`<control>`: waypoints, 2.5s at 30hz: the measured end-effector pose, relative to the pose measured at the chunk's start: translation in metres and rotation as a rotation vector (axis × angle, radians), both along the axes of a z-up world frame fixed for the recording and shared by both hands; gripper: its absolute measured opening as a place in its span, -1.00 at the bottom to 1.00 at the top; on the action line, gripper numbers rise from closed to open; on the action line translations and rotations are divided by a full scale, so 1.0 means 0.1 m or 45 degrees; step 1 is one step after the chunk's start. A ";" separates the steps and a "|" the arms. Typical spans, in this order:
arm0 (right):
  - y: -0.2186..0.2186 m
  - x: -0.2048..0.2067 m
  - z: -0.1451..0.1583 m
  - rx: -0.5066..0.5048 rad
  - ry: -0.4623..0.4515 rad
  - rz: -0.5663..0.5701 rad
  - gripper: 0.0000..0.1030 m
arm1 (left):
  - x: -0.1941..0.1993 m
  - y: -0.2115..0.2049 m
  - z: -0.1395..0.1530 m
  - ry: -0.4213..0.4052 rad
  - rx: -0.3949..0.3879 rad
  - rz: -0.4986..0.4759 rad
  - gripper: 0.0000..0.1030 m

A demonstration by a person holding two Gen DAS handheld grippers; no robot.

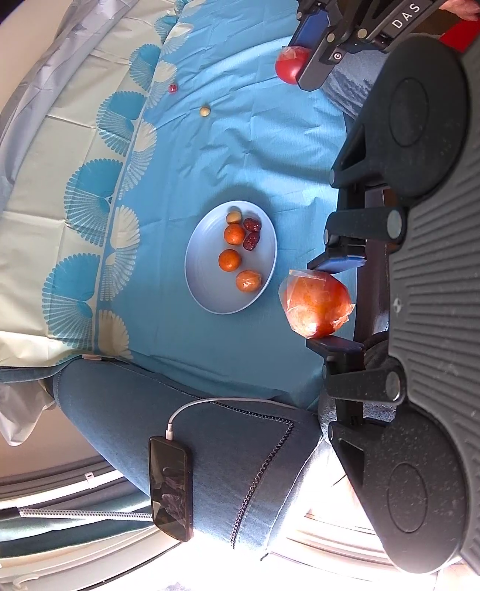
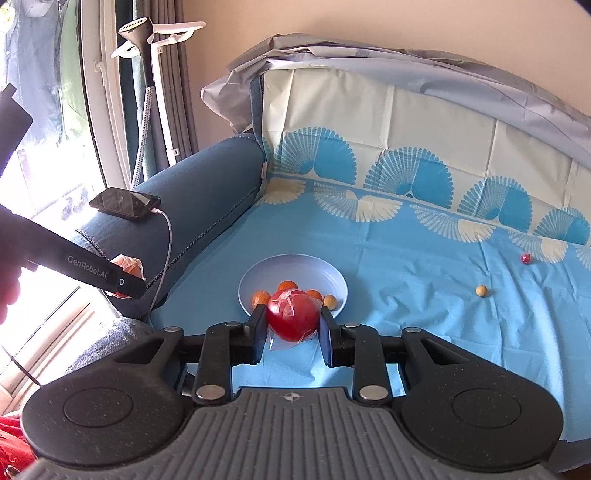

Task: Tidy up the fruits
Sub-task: 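Carry both wrapped fruits over the plate and open both tools to release them, then lift both open tools away from the plate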

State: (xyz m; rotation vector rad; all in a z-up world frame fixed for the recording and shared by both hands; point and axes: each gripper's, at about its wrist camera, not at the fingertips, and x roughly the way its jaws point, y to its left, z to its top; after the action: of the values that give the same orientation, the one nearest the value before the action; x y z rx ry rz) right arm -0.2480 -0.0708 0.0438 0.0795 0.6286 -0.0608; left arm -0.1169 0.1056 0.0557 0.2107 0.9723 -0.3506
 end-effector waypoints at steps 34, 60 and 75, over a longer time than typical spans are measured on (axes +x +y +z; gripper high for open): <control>-0.45 1.58 -0.84 0.048 0.196 -0.020 -0.41 | 1.48 -0.79 -0.84 0.158 0.063 -0.073 -0.23; -0.76 2.31 -1.38 -0.029 0.314 0.031 0.71 | 2.15 -1.13 -1.21 0.133 0.057 -0.105 0.99; -0.28 0.97 -0.49 0.110 0.245 0.022 0.94 | 0.65 -0.28 -0.46 0.054 0.117 0.013 0.99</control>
State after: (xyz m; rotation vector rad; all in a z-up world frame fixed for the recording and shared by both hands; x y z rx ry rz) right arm -0.1507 -0.0989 -0.0051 0.1528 0.8242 -0.0245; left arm -0.0515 0.0772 0.0095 0.2829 1.0320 -0.3019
